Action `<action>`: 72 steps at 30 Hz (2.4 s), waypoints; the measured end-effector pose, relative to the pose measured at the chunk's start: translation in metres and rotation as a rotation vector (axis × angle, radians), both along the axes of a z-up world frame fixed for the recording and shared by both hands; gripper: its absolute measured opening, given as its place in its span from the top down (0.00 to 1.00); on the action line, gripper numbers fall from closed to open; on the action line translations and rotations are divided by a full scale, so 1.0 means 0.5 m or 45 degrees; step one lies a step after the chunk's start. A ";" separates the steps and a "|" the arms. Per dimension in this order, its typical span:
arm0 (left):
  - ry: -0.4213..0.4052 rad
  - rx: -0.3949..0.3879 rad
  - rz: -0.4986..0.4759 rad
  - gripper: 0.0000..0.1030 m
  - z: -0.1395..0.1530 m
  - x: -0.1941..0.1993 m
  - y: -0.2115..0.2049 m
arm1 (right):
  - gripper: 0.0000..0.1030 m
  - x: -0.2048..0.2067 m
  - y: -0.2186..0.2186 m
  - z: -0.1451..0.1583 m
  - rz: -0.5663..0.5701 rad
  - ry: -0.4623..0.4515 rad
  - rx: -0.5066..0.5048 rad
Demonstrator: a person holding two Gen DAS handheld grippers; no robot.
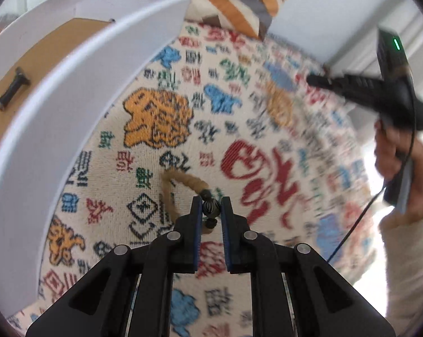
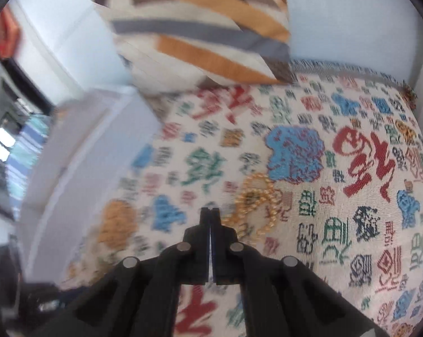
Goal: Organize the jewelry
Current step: 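Carry the wooden bracelet and gold necklace into the white tray and release them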
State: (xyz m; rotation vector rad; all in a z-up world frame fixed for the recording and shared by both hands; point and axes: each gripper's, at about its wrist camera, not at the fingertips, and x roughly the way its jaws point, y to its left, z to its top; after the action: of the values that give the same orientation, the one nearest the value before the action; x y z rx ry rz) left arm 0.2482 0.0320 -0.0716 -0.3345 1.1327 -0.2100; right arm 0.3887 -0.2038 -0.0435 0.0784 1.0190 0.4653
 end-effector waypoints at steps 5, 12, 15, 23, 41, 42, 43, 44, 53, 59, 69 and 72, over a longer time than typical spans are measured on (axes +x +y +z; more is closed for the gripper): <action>-0.052 -0.020 0.057 0.89 0.063 -0.022 0.024 | 0.98 -0.027 0.025 0.035 0.098 0.018 -0.077; -0.046 -0.029 0.113 0.89 0.063 -0.058 0.030 | 0.56 0.079 0.037 -0.127 -0.058 0.132 -0.210; -0.023 -0.037 0.139 0.89 0.052 -0.071 0.039 | 0.68 0.114 0.043 -0.176 -0.125 0.121 -0.198; 0.027 -0.080 0.191 0.89 0.054 -0.099 0.075 | 0.89 0.037 0.036 -0.051 -0.010 -0.012 -0.086; -0.148 -0.152 0.303 0.89 0.283 -0.131 0.186 | 0.89 -0.142 0.179 0.284 0.390 -0.218 0.227; -0.157 -0.145 0.322 0.89 0.293 -0.130 0.203 | 0.89 -0.146 0.194 0.288 0.408 -0.218 0.228; -0.163 -0.138 0.336 0.89 0.298 -0.130 0.214 | 0.89 -0.149 0.215 0.292 0.428 -0.222 0.228; -0.167 -0.133 0.354 0.89 0.304 -0.129 0.228 | 0.89 -0.150 0.228 0.291 0.442 -0.218 0.232; -0.165 -0.028 0.547 0.89 0.306 -0.109 0.366 | 0.89 -0.144 0.382 0.307 0.570 -0.192 0.265; -0.108 0.026 0.643 0.89 0.263 -0.074 0.443 | 0.89 -0.123 0.483 0.295 0.640 -0.180 0.235; 0.029 0.031 0.705 0.89 0.155 -0.022 0.500 | 0.89 -0.083 0.627 0.189 0.730 -0.106 0.077; 0.048 0.041 0.726 0.89 0.137 -0.012 0.513 | 0.89 -0.073 0.669 0.152 0.754 -0.077 0.041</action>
State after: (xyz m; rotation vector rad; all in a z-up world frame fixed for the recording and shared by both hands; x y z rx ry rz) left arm 0.2424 0.2884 -0.0030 -0.6184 1.0338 0.3172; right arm 0.3519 0.1308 0.0324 -0.2149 0.9671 1.0158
